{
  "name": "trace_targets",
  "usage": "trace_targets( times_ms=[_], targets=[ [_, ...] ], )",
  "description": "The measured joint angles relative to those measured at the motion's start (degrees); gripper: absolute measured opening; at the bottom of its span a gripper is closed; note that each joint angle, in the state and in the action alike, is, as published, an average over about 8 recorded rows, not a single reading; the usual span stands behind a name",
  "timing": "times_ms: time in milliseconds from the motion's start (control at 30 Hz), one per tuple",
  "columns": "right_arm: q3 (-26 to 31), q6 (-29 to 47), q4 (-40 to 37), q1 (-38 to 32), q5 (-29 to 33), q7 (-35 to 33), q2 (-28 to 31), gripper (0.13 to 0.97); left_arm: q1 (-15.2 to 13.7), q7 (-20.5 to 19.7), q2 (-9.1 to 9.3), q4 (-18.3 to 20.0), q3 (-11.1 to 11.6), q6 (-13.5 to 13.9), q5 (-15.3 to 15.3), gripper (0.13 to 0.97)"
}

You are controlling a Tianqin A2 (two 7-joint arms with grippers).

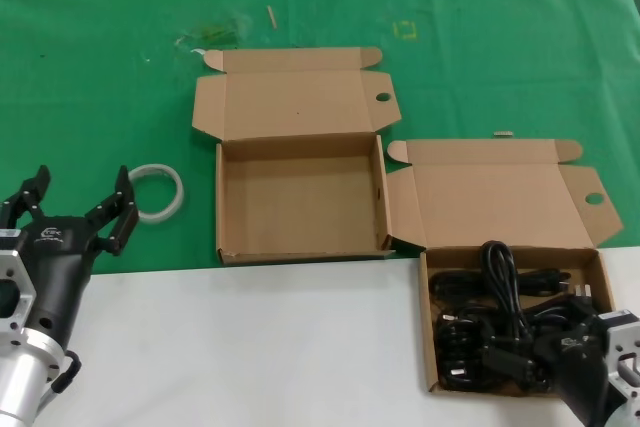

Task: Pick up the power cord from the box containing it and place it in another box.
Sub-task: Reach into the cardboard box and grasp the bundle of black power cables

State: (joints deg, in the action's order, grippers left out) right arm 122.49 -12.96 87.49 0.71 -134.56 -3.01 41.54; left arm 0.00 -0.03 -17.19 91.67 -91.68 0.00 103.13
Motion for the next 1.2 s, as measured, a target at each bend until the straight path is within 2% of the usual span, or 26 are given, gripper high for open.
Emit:
trace_targets(
  times_ms=[33,167,367,667,933,1033,1200],
  targets=[
    [-0.1,0.3,-0.6,-0.2,0.3,0.0,-0.4,0.928,0.0,0.0,0.00,0.0,0.0,0.0,0.0,0.636],
    [-0.5,1.2,-1.8,-0.6,1.3,0.1,-1.4,0.888,0.0,0.0,0.00,0.0,0.0,0.0,0.0,0.636],
    [-0.8,1.6,-1.8,-0.8,2.0,0.3,-1.6,0.868,0.0,0.0,0.00,0.0,0.0,0.0,0.0,0.473],
    [-2.7,2.1,-1.7,-0.6,3.0,1.3,-2.5,0.721,0.0,0.0,0.00,0.0,0.0,0.0,0.0,0.299],
    [-3.3,2.6,-2.7,-0.8,3.2,2.4,-3.5,0.510,0.0,0.0,0.00,0.0,0.0,0.0,0.0,0.201],
    [-3.3,2.7,-3.0,-0.9,3.3,2.6,-3.7,0.463,0.0,0.0,0.00,0.0,0.0,0.0,0.0,0.166],
    [-3.7,3.0,-2.5,-0.5,3.6,3.1,-3.6,0.345,0.0,0.0,0.00,0.0,0.0,0.0,0.0,0.153]
  ],
)
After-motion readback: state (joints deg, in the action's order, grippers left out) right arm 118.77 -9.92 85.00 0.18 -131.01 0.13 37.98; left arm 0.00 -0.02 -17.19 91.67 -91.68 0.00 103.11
